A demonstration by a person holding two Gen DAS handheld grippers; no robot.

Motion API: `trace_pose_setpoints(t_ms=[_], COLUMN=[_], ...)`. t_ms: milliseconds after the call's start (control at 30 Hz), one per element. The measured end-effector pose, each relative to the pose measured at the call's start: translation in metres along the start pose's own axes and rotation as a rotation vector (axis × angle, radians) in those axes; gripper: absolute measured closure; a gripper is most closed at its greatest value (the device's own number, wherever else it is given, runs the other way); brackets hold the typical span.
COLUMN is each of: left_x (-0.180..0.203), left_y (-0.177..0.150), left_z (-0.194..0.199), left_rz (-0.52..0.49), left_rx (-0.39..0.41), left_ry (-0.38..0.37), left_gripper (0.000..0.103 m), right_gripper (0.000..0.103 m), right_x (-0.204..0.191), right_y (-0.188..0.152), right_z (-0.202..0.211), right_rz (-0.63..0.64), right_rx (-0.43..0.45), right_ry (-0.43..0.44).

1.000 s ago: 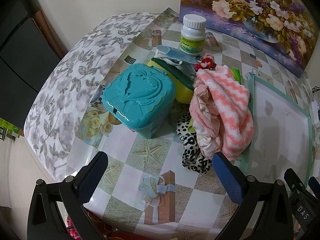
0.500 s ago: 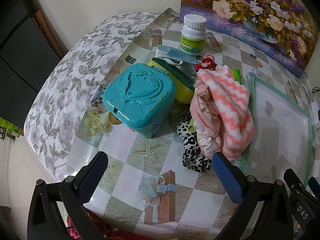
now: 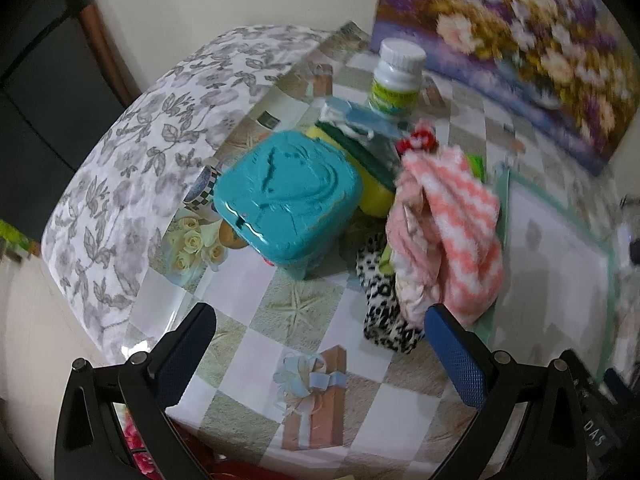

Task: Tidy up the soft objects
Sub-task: 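Grasp the pink floral cloth with the left gripper while the right gripper grasps the zigzag towel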

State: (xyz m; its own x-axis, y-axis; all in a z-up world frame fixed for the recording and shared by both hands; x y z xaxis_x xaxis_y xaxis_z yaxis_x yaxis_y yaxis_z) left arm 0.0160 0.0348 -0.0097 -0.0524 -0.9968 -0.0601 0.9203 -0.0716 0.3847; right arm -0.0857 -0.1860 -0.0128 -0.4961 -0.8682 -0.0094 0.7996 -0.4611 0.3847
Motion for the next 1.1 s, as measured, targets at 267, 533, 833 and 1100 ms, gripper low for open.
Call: trace_pose_setpoints(t_ms=[267, 533, 833, 1100], left_x=[-0.025, -0.031, -0.033, -0.029], left_y=[0.007, 0.010, 0.013, 0.010], left_z=[-0.001, -0.026, -0.032, -0.031], left_rz=[0.146, 0.181, 0.213, 0.214], left_rx=[0.051, -0.025, -0.055, -0.075], left_ry=[-0.069, -0.079, -0.132, -0.167], left_gripper=[0.000, 0.000, 0.000, 0.000], right_gripper=[0.000, 0.007, 0.033, 0.071], right_x=[-0.025, -0.075, -0.100, -0.114], right_y=[0.009, 0.012, 0.015, 0.013], right_z=[0.004, -0.006, -0.027, -0.037], right_rz=[0.057, 0.219, 0.287, 0.333], right_rx=[0.077, 0.093, 0.064, 0.026], right_ry=[0.220, 0.293, 0.360, 0.393])
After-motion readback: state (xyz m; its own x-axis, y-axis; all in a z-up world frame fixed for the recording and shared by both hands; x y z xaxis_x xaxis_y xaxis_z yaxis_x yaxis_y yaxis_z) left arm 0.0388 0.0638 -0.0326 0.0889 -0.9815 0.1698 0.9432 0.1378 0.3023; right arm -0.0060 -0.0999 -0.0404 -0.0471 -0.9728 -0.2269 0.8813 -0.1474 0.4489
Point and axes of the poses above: each gripper's, at about its wrist camera, not at the fingertips, and z roughly against the way its jaws point, x to its right, y to its top, the point moved 1 cm from there along -z, roughly the way its jaws point, and after that the axes turned 5 degrees about y, right-handed, at the moved point
